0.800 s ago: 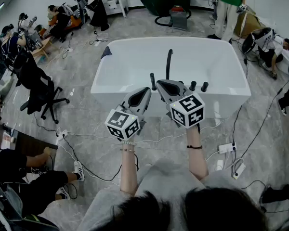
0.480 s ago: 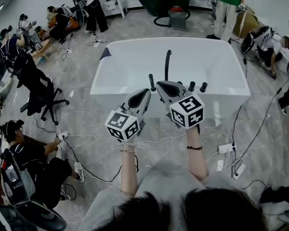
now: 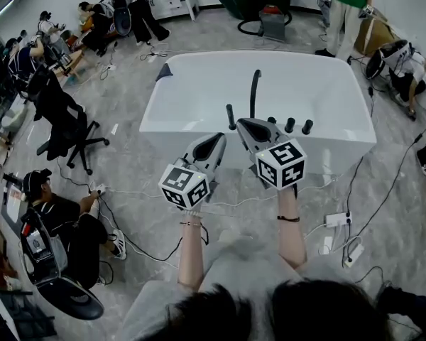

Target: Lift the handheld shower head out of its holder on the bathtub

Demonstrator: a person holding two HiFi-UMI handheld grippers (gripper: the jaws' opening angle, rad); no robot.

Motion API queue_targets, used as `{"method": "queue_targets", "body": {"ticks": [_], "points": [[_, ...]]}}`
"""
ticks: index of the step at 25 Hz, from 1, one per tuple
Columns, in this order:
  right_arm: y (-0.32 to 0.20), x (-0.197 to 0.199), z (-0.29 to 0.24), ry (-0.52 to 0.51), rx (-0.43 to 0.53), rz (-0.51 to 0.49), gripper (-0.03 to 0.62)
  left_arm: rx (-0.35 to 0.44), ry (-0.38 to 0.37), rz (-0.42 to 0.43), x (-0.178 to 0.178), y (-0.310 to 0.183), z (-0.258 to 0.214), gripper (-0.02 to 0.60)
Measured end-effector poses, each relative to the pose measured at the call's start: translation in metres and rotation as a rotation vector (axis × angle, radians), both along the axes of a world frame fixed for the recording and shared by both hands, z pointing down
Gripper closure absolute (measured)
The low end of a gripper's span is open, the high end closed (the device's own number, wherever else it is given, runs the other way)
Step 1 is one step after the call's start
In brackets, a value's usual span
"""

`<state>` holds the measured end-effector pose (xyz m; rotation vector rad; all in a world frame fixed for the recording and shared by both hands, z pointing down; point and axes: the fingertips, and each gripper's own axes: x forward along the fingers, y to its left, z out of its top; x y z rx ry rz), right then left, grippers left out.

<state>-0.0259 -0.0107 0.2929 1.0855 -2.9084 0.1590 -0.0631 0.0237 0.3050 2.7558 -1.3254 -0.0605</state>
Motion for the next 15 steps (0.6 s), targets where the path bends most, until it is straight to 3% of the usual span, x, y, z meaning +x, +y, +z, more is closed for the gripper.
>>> {"method": "queue_targets", "body": {"ticks": [6, 15], "points": [[-0.006, 0.001, 0.010, -0.018, -0.029, 0.000, 0.594, -0.022, -0.008, -0.012, -0.003, -0.004, 0.006, 0.575], [-0.056, 0.001, 0.013, -0.026, -0.042, 0.038, 0.594, -0.037, -0.012, 0.015, -0.008, -0.053, 0.010, 0.575]]}}
